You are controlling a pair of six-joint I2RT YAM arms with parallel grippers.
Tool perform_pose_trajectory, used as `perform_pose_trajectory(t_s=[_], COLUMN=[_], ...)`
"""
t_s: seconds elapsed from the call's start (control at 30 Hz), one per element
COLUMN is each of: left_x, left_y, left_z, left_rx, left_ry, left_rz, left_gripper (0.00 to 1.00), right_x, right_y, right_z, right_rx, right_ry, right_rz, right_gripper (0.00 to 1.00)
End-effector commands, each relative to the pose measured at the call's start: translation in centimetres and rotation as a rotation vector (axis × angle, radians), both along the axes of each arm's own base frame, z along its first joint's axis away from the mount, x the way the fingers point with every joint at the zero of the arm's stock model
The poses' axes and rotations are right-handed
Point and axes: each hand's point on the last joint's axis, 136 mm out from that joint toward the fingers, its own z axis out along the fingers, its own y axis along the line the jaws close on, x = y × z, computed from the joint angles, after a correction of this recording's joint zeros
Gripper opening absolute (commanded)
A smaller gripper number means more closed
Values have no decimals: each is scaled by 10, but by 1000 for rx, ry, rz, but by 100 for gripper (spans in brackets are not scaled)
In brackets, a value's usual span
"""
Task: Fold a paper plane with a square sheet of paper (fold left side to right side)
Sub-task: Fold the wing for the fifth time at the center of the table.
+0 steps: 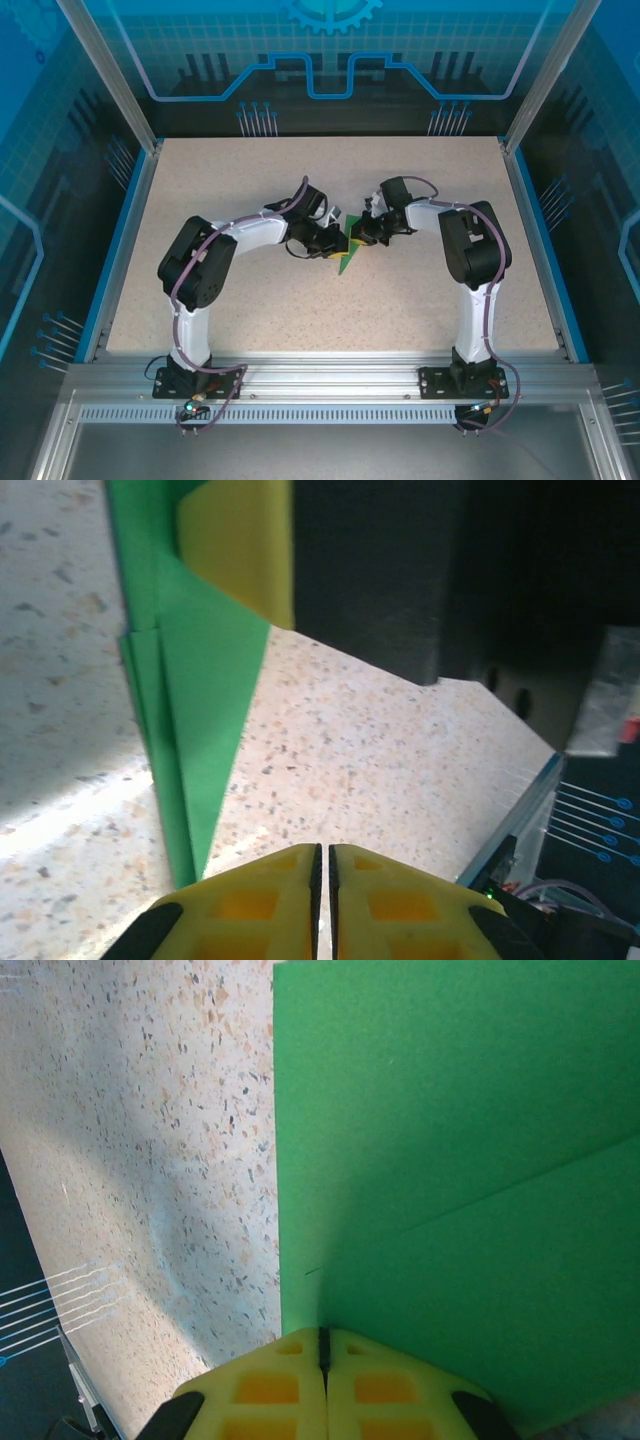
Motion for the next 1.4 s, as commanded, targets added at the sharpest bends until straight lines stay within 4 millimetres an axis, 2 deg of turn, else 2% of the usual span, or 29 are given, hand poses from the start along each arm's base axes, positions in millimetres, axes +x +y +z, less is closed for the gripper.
perform_pose_trajectory(t_s=[0.0, 0.23, 0.53, 1.37], left_x=[-21, -24, -28, -32], left_y=[-5, -5, -2, 10], left_z=[-1, -24, -38, -57], left_rx=[-23, 9, 39, 117], left_ry=[72, 116, 157, 206], left_rz=[-33, -25, -32, -14], left_gripper=[13, 14, 16, 17], right_x=[-17, -19, -19, -21], right_y=[-8, -7, -8, -11], right_z=[-26, -27, -29, -31], right_rx=[-84, -84, -96, -118], right_ry=[83, 87, 93, 101], right_rz=[5, 12, 17, 23], right_gripper=[5, 5, 5, 6])
